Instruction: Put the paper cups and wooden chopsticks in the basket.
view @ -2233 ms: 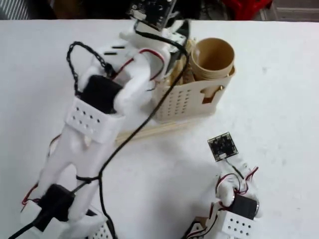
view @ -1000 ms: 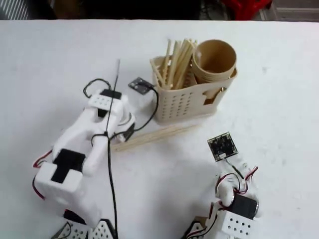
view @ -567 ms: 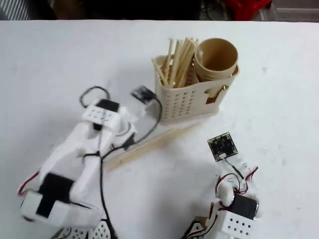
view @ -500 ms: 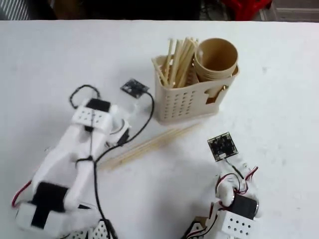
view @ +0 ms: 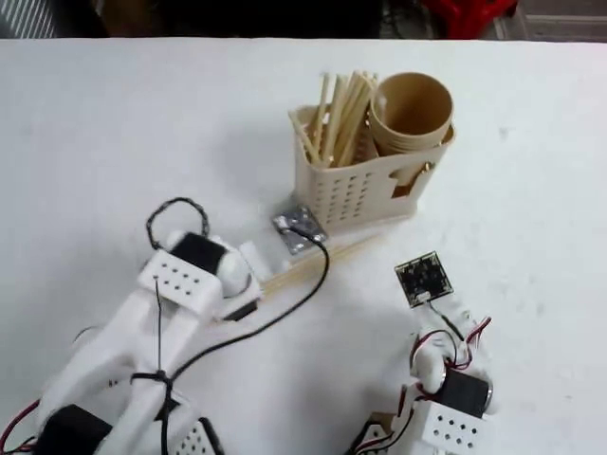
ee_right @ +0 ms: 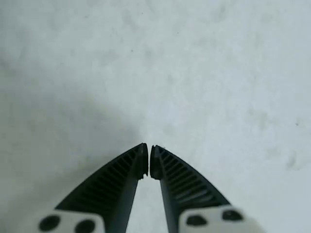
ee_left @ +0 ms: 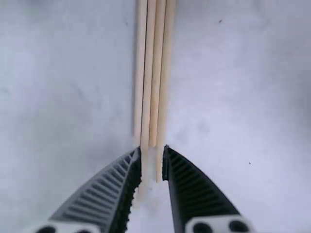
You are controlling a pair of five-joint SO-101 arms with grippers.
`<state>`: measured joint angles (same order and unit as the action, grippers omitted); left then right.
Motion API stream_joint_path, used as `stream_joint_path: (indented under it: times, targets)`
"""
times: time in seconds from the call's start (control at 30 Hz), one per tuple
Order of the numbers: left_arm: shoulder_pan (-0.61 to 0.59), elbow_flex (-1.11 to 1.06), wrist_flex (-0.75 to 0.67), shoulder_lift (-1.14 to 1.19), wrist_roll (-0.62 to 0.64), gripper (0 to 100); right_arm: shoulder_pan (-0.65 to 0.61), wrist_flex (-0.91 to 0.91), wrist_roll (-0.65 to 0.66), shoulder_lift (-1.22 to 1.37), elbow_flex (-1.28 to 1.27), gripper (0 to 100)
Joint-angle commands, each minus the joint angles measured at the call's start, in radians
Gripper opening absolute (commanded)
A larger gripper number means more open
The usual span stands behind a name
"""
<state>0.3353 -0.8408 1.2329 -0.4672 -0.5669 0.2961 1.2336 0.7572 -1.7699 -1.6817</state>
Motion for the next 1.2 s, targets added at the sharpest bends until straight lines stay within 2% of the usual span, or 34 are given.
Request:
stream_joint_path:
  times: [0.0, 0.13, 0.4, 0.83, 1.03, 1.17]
  targets:
    - [0.108, -0.005, -0.066, 0.015, -0.014, 10, -0.012, 0.004, -0.002, -0.005, -0.011, 3.2]
    - [0.156, 0.002, -0.146, 0.154, -0.003, 14, -0.012, 0.004, -0.002, -0.005, -0.011, 3.2]
    - [0.042, 0.002, -0.299, 0.323, -0.058, 15, -0.012, 0.004, -0.002, -0.005, -0.011, 3.2]
    - [0.045, 0.107, -0.199, 0.455, -0.058, 15, -0.012, 0.004, -0.002, -0.005, -0.011, 3.2]
    - [0.047, 0.127, -0.155, 0.490, -0.060, 4, -0.012, 0.004, -0.002, -0.004, -0.011, 3.2]
    - [0.042, 0.127, -0.153, 0.489, -0.060, 2, -0.012, 0.004, -0.002, -0.004, -0.011, 3.2]
